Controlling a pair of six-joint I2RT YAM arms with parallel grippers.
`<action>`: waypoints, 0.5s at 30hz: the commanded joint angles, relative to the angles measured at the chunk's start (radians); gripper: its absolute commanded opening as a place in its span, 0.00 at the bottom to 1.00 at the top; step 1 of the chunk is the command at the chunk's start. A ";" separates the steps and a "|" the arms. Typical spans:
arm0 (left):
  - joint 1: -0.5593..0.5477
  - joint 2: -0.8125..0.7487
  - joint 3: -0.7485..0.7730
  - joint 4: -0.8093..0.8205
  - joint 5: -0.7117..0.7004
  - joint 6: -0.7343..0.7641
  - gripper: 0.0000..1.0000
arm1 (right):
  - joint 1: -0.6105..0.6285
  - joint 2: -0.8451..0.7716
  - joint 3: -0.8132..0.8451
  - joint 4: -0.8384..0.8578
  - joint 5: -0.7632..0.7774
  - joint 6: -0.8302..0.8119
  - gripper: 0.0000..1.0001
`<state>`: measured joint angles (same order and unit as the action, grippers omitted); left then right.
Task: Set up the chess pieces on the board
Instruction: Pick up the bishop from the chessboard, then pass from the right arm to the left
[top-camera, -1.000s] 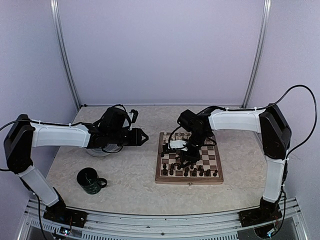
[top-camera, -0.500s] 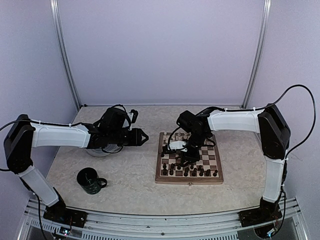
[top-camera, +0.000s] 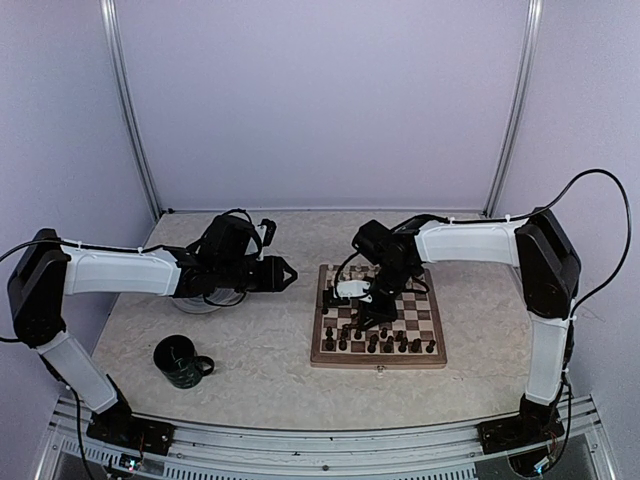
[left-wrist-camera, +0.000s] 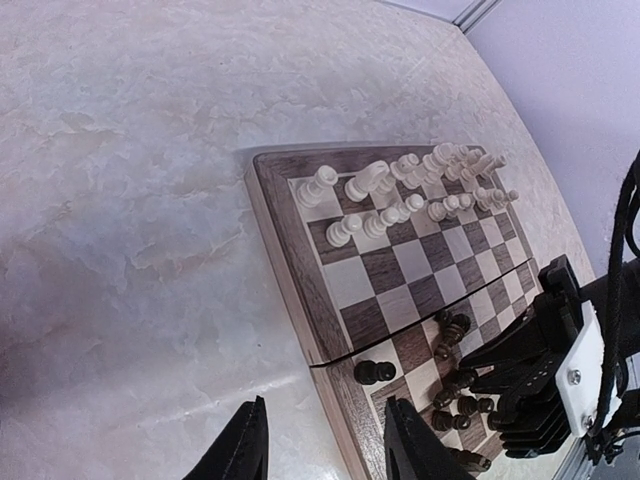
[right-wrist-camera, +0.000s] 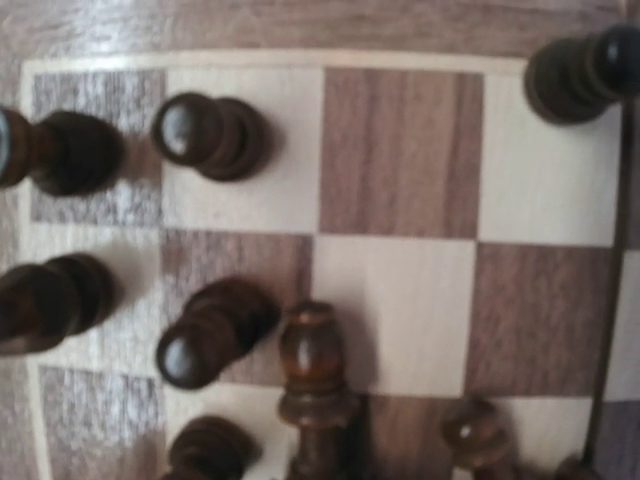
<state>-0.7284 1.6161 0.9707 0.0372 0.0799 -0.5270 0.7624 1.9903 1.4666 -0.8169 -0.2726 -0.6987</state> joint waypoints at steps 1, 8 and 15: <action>-0.006 -0.015 0.002 0.024 0.019 -0.004 0.41 | -0.018 -0.028 -0.028 0.019 -0.022 -0.002 0.09; -0.013 -0.009 -0.003 0.101 0.097 -0.031 0.41 | -0.082 -0.129 -0.046 0.074 -0.170 0.029 0.08; -0.052 0.048 0.037 0.189 0.195 -0.069 0.43 | -0.142 -0.216 -0.056 0.143 -0.282 0.080 0.07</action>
<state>-0.7506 1.6226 0.9714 0.1486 0.1978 -0.5713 0.6460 1.8400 1.4216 -0.7292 -0.4557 -0.6556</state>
